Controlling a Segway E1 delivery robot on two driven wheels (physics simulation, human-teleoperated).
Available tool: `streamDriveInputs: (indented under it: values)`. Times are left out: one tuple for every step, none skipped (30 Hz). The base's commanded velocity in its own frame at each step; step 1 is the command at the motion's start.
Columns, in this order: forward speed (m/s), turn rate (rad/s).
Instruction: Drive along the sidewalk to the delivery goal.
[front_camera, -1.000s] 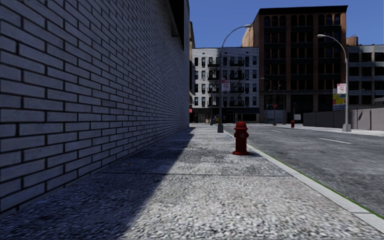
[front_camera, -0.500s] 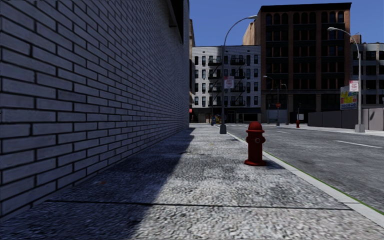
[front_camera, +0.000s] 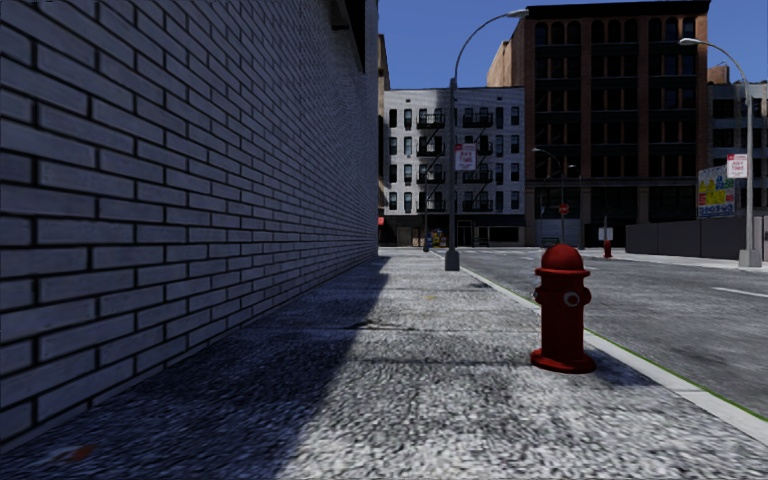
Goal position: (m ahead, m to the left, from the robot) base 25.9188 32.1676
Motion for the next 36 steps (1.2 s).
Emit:
streamDriveInputs:
  values:
    - [2.0,-0.21]
    - [2.0,-0.22]
    - [2.0,-0.23]
    - [2.0,-0.23]
    - [2.0,-0.23]
    - [2.0,-0.23]
    - [2.0,-0.23]
    - [2.0,-0.23]
    - [2.0,-0.23]
    - [2.0,-0.23]
    - [2.0,-0.23]
    - [2.0,-0.23]
    - [2.0,-0.23]
    - [2.0,-0.23]
    - [2.0,-0.23]
    - [2.0,-0.23]
    - [2.0,-0.23]
    - [2.0,-0.23]
    - [2.0,-0.23]
    - [2.0,-0.23]
    - [2.0,-0.23]
    - [2.0,-0.21]
    - [2.0,0.0]
    - [2.0,0.0]
    - [2.0,0.0]
    - [2.0,0.0]
    - [2.0,0.0]
    - [2.0,0.0]
    - [2.0,0.0]
    - [2.0,0.0]
    - [2.0,0.0]
    - [2.0,0.0]
    - [2.0,0.0]
    - [2.0,0.0]
    - [2.0,0.0]
    - [2.0,0.0]
